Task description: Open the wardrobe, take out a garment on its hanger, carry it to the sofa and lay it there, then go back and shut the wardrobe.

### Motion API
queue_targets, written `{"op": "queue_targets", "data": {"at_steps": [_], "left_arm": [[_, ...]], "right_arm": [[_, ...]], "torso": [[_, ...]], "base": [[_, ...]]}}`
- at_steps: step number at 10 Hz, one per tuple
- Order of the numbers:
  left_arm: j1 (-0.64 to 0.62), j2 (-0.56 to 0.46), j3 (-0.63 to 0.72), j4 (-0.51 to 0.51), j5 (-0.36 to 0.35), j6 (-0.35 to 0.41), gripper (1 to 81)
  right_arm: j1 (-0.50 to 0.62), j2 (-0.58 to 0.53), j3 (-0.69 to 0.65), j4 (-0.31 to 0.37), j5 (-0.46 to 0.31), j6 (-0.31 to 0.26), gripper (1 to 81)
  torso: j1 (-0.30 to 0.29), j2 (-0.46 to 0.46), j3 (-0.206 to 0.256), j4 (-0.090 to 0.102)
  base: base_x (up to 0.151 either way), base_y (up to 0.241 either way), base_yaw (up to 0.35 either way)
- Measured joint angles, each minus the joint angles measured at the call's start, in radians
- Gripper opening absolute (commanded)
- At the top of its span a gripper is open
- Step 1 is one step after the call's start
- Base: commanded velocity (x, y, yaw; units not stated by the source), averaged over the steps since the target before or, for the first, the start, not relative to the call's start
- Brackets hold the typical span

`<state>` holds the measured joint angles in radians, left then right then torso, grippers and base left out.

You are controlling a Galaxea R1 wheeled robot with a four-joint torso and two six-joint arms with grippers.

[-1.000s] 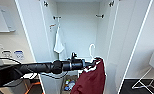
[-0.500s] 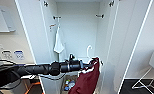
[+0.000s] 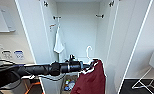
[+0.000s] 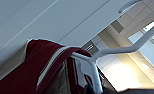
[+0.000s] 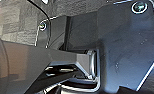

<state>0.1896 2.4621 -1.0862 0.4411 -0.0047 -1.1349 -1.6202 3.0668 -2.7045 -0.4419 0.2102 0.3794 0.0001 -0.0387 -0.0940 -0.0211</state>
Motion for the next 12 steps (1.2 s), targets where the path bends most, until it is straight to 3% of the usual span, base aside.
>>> {"op": "queue_targets", "data": {"at_steps": [4, 12], "left_arm": [[0.003, -0.005, 0.002, 0.000, -0.039, 0.000, 1.0], [0.009, -0.032, 0.007, 0.000, -0.039, -0.007, 1.0]], "right_arm": [[0.000, 0.000, 0.000, 0.000, 0.000, 0.000, 81.1], [-0.003, 0.000, 0.001, -0.001, 0.000, 0.000, 81.1]], "torso": [[0.000, 0.000, 0.000, 0.000], [0.000, 0.000, 0.000, 0.000]], "base": [[0.000, 0.000, -0.031], [0.000, 0.000, -0.194]]}}
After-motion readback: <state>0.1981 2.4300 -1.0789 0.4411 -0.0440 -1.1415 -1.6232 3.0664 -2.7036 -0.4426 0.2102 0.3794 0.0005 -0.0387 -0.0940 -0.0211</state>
